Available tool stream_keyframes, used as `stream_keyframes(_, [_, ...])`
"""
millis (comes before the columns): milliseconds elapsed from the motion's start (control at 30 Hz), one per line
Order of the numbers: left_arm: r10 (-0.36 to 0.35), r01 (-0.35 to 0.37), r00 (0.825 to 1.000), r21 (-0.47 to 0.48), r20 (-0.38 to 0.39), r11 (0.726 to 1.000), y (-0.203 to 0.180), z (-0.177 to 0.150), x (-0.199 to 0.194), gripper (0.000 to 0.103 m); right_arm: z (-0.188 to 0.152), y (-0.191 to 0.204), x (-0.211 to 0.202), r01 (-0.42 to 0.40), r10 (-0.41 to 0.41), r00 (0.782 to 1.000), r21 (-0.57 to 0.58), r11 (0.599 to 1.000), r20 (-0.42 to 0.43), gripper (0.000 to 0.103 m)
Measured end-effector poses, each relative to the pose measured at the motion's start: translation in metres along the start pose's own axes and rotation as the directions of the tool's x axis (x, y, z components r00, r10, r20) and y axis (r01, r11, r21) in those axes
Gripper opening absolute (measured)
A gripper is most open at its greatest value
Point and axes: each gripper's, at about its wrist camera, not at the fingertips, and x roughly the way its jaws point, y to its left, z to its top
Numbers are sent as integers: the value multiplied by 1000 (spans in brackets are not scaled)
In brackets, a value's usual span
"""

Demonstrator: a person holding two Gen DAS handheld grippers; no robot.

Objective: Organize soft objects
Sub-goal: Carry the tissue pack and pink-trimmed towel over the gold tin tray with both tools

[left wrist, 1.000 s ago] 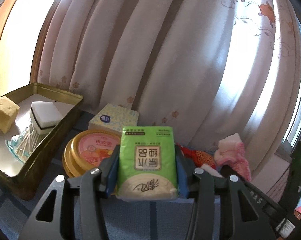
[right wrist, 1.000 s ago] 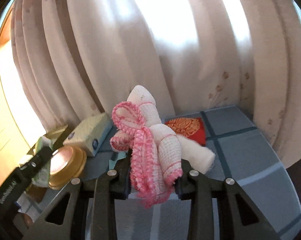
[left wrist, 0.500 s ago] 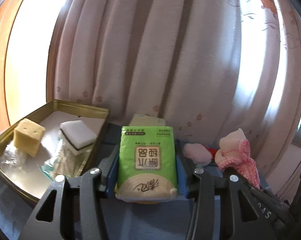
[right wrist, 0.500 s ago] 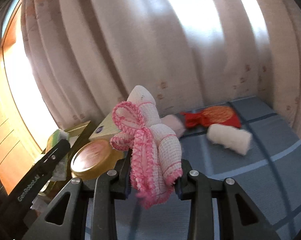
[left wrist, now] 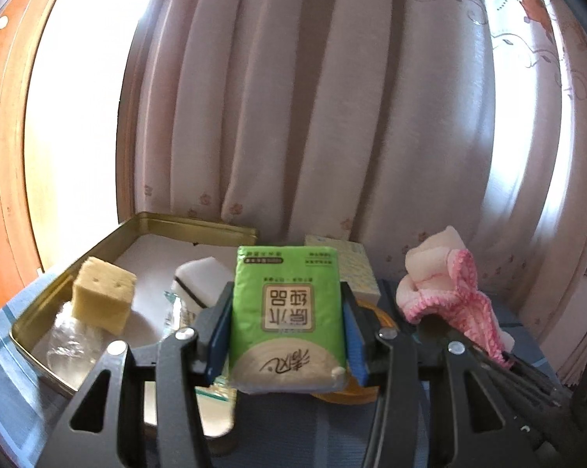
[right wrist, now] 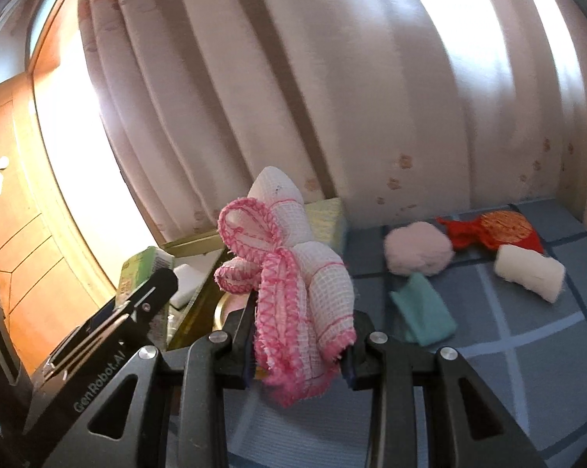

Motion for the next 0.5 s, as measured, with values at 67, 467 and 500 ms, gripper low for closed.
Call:
stream_keyframes(67, [5, -5, 1000, 0, -4, 1000, 5, 4, 0, 49, 2, 9, 3, -14, 14, 1000, -3, 1000, -2, 35])
stream_keyframes(467, [76, -74, 996, 45, -43, 996, 54, 50, 11, 48, 31, 71, 38, -91, 89, 995, -51, 995, -34, 35])
stream_keyframes(500, [95, -93, 994, 49, -49, 994, 61, 56, 15, 48, 35, 76, 45, -96, 94, 995, -52, 994, -39, 35])
